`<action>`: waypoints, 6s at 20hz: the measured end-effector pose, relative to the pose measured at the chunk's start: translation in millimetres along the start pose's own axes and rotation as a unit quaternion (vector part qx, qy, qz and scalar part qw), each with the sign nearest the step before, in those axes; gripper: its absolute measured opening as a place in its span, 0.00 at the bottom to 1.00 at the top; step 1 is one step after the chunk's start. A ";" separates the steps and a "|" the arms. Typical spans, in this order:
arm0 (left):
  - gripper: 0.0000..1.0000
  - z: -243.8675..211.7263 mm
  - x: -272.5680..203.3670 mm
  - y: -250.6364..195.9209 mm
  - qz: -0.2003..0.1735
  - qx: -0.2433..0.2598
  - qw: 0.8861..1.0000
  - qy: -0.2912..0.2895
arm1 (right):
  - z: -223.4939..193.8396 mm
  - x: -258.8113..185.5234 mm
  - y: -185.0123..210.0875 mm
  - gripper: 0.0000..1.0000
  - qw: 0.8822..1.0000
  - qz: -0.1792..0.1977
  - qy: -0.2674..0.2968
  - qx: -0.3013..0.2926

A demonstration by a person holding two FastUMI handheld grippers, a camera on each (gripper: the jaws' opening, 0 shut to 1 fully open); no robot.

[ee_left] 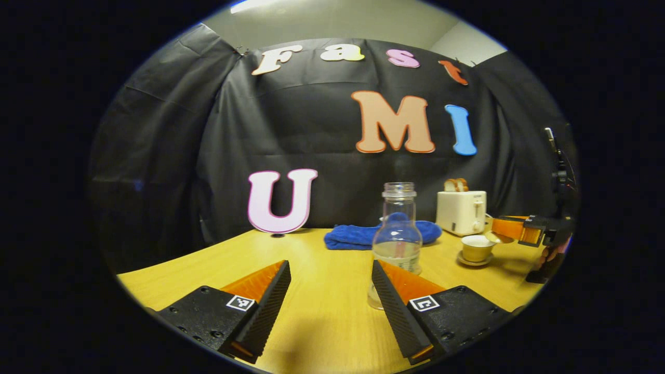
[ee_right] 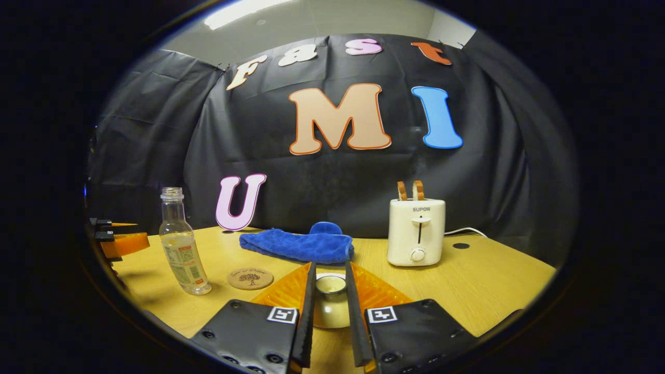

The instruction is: Open the teacup lid with one hand, grasp the water bottle and pour water into the teacup with the other hand; after pouring, place the water bottle on the coaster and then close the teacup lid.

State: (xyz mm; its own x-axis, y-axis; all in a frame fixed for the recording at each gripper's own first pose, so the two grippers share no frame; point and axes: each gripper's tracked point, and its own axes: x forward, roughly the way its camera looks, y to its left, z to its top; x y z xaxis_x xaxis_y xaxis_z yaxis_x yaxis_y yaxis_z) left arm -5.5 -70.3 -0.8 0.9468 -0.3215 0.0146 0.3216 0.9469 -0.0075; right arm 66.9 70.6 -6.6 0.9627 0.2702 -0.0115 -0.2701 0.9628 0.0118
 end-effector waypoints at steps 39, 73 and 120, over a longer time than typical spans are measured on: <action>0.72 -38.5 79.1 -61.7 -0.099 0.020 0.988 0.116 | 3.7 -56.5 -22.2 0.34 0.998 -0.058 -0.004 -0.002; 0.69 -17.1 148.9 -104.7 -0.065 0.639 0.750 0.156 | 6.5 -91.1 -101.3 0.34 0.991 -0.137 -0.006 -0.005; 0.69 19.8 161.1 -122.6 -0.054 0.846 0.524 0.082 | 6.2 -91.9 -103.8 0.34 0.990 -0.140 -0.006 -0.005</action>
State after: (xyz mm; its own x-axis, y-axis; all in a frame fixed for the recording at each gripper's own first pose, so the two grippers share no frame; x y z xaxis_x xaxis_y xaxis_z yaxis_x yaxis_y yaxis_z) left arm 107.4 -237.9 22.3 0.9573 -0.2389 -0.1628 0.0339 -0.4665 0.8839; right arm 6.6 -54.2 -0.5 1.0000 -0.0084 -0.0002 0.0084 1.0000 0.0003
